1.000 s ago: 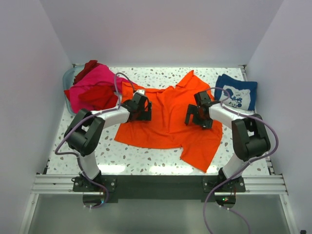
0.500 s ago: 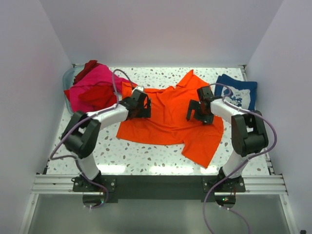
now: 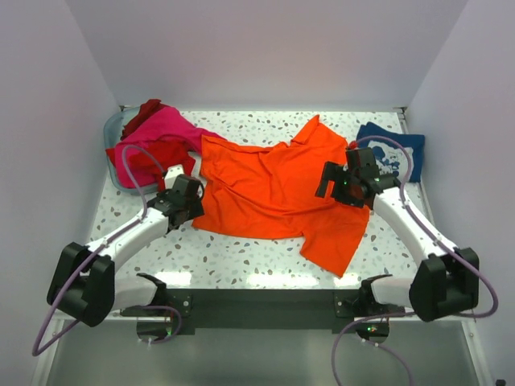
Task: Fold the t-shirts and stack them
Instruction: Flatten the tshirt out
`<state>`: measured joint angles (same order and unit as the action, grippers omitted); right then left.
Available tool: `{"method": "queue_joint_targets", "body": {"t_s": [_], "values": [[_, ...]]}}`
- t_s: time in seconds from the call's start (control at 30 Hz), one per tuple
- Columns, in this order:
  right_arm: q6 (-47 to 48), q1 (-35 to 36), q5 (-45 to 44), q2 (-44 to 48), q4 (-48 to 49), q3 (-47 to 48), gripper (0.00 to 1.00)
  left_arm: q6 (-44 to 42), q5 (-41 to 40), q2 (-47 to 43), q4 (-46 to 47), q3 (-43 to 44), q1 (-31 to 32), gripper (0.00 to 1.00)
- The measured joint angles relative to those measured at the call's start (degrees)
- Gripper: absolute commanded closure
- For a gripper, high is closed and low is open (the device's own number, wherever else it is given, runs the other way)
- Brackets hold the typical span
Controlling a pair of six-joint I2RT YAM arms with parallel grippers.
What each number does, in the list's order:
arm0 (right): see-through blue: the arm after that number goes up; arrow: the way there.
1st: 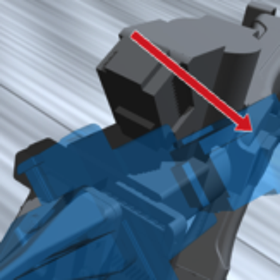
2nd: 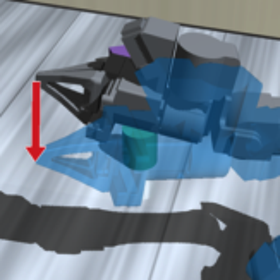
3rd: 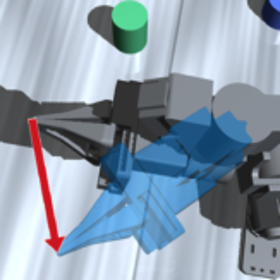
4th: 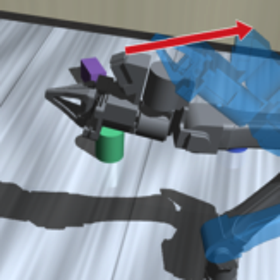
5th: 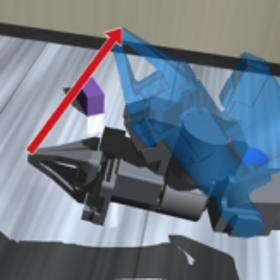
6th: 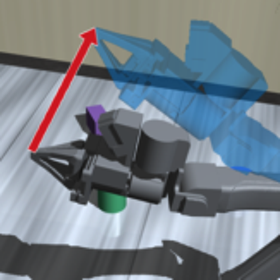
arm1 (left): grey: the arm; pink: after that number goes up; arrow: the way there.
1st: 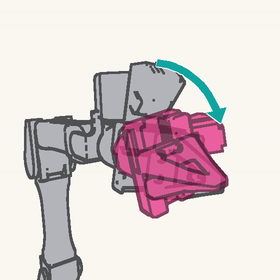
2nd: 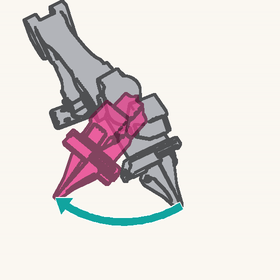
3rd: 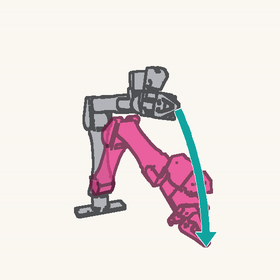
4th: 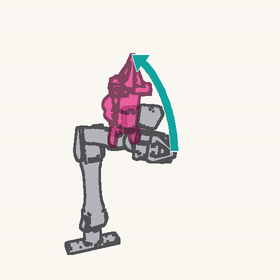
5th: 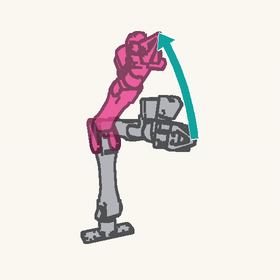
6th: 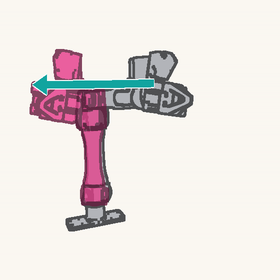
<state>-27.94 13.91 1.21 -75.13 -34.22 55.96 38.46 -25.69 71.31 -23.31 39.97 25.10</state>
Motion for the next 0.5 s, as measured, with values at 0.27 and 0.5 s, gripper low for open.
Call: {"method": "queue_joint_targets", "body": {"t_s": [0.27,0.5], "values": [[-0.5,0.0,0.1,9.7,-5.6,-3.5,0.04,0.0,1.9,2.1,0.1,-3.0,-2.8,0.34],[-0.6,0.0,0.0,13.4,-8.3,-4.6,0.04,0.1,4.3,2.5,2.3,-4.9,-2.8,0.36]]}}
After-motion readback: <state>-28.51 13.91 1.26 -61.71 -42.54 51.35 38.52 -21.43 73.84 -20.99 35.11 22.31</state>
